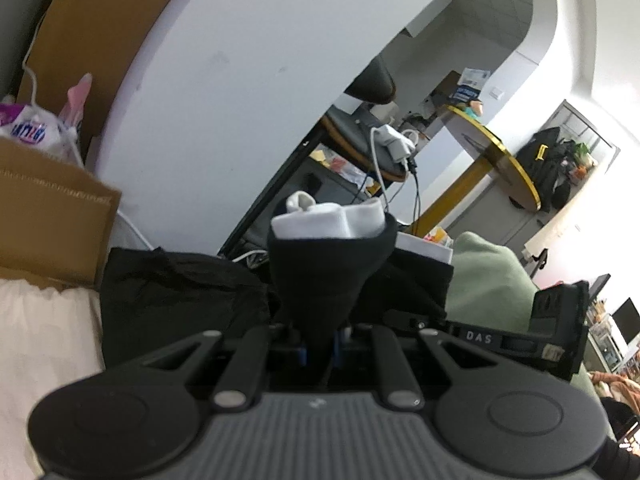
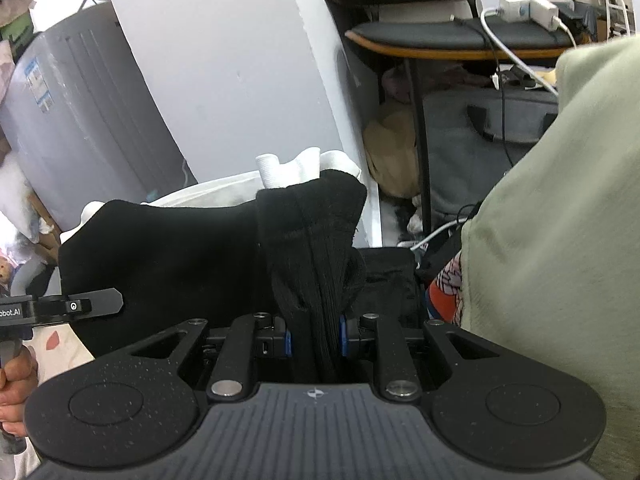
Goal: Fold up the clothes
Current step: 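Carry the bundle up and over toward the clothes pile with both tools, then lower the bundle onto the clothes pile beside the teal shirt with both tools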
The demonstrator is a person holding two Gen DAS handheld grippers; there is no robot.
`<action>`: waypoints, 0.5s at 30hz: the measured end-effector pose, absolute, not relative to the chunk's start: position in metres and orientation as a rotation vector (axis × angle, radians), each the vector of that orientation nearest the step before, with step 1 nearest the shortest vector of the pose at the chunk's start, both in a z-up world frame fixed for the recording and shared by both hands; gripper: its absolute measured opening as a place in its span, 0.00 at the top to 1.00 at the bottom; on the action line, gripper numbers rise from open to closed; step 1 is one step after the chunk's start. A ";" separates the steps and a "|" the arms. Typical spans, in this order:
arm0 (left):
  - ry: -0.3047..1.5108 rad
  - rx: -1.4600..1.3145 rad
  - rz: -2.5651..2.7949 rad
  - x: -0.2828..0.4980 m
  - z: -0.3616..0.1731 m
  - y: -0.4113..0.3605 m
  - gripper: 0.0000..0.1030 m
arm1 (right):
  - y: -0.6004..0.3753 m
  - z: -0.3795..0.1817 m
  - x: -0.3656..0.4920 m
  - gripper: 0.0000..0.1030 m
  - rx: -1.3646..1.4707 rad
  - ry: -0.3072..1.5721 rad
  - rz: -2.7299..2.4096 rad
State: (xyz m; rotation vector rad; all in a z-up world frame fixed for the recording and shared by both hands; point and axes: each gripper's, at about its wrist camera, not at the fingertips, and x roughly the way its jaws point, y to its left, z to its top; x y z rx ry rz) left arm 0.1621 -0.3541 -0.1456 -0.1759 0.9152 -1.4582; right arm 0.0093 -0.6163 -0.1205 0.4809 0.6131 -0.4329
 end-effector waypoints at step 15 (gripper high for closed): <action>0.956 -0.168 -1.392 0.234 -0.216 -0.397 0.89 | -0.660 -0.189 0.079 0.78 0.456 0.708 -0.457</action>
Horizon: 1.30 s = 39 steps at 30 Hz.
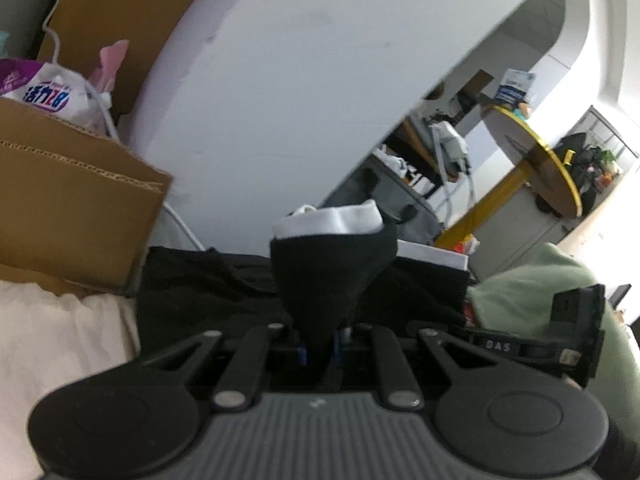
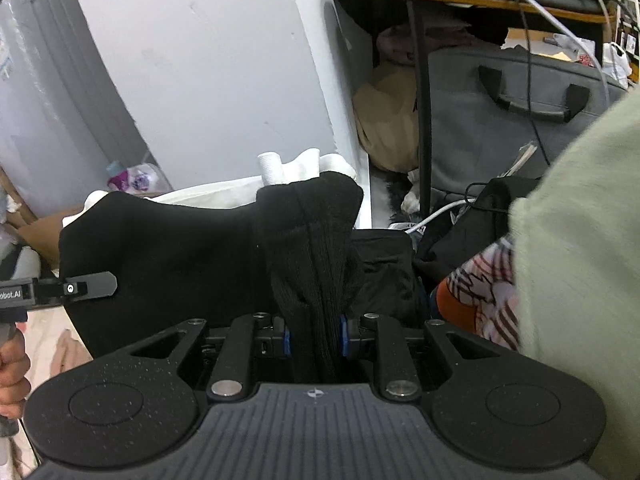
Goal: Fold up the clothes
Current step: 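Lower the bundle onto the clothes pile beside the teal shirt with both tools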
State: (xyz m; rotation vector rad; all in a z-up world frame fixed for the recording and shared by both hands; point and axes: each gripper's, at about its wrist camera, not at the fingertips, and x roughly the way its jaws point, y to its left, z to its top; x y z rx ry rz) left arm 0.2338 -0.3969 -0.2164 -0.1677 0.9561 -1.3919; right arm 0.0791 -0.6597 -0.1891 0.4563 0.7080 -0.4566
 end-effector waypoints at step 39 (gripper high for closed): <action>0.921 0.106 -1.316 0.228 -0.277 -0.439 0.62 | -0.663 -0.271 0.152 0.55 0.199 0.918 -0.526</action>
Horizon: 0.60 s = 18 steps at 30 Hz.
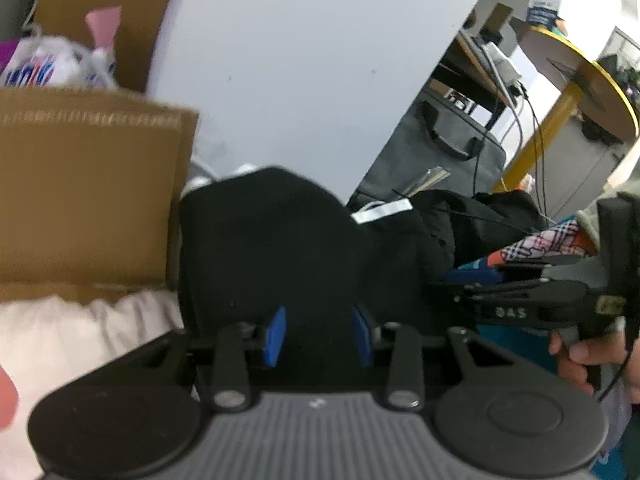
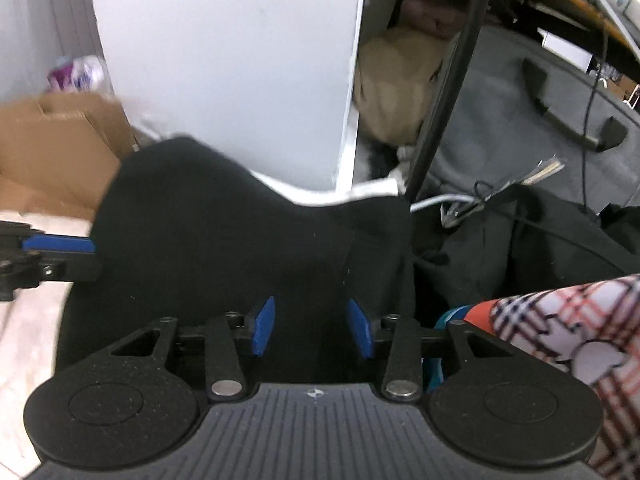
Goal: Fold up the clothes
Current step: 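Lower the bundle onto the clothes pile beside the teal shirt with both tools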
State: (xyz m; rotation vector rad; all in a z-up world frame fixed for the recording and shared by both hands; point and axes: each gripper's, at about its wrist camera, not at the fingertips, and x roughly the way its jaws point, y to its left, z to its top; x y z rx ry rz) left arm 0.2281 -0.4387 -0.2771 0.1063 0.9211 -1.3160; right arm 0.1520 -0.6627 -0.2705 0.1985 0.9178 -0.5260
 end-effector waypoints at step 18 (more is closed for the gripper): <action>0.899 0.033 -1.195 0.205 -0.292 -0.383 0.42 | -0.691 -0.305 0.198 0.73 0.033 1.035 -0.639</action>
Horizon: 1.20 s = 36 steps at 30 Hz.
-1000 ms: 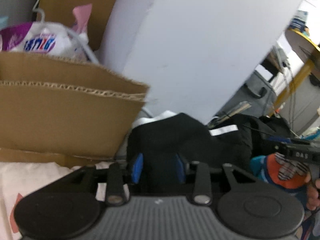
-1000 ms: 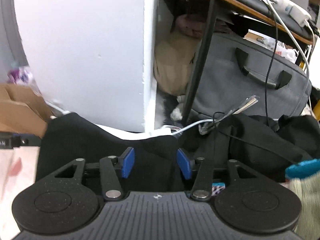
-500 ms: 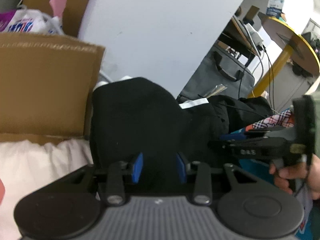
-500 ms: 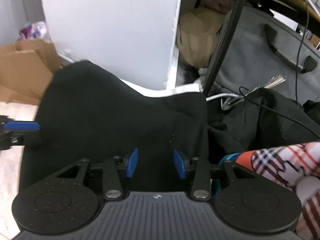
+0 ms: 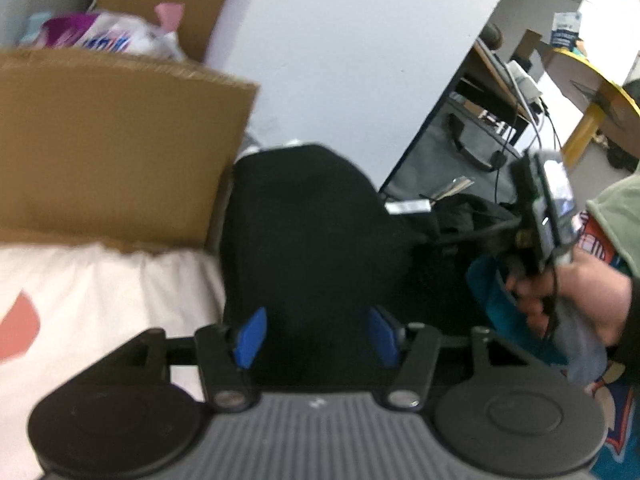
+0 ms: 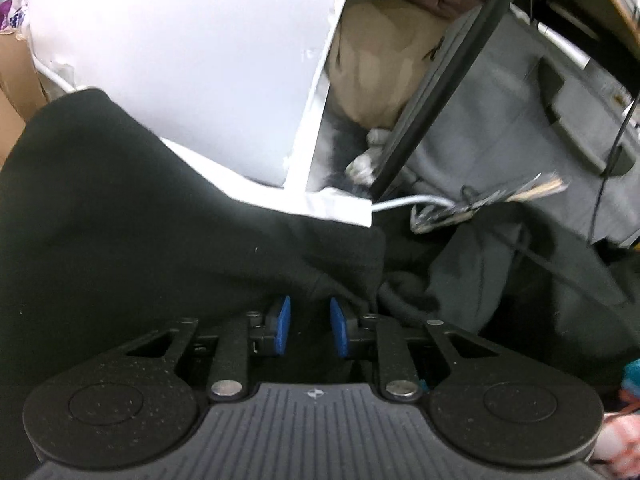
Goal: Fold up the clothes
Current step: 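Lower the bundle onto the clothes pile beside the teal shirt with both tools, then open both tools and release the bundle on the pile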
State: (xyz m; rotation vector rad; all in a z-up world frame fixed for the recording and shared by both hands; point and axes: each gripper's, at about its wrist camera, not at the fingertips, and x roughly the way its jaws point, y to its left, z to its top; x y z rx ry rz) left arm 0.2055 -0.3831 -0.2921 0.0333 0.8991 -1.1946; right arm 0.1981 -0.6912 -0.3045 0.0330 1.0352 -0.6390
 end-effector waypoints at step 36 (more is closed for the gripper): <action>1.168 -0.166 -1.235 0.173 -0.362 -0.340 0.37 | -0.588 -0.323 0.057 0.55 0.055 0.907 -0.590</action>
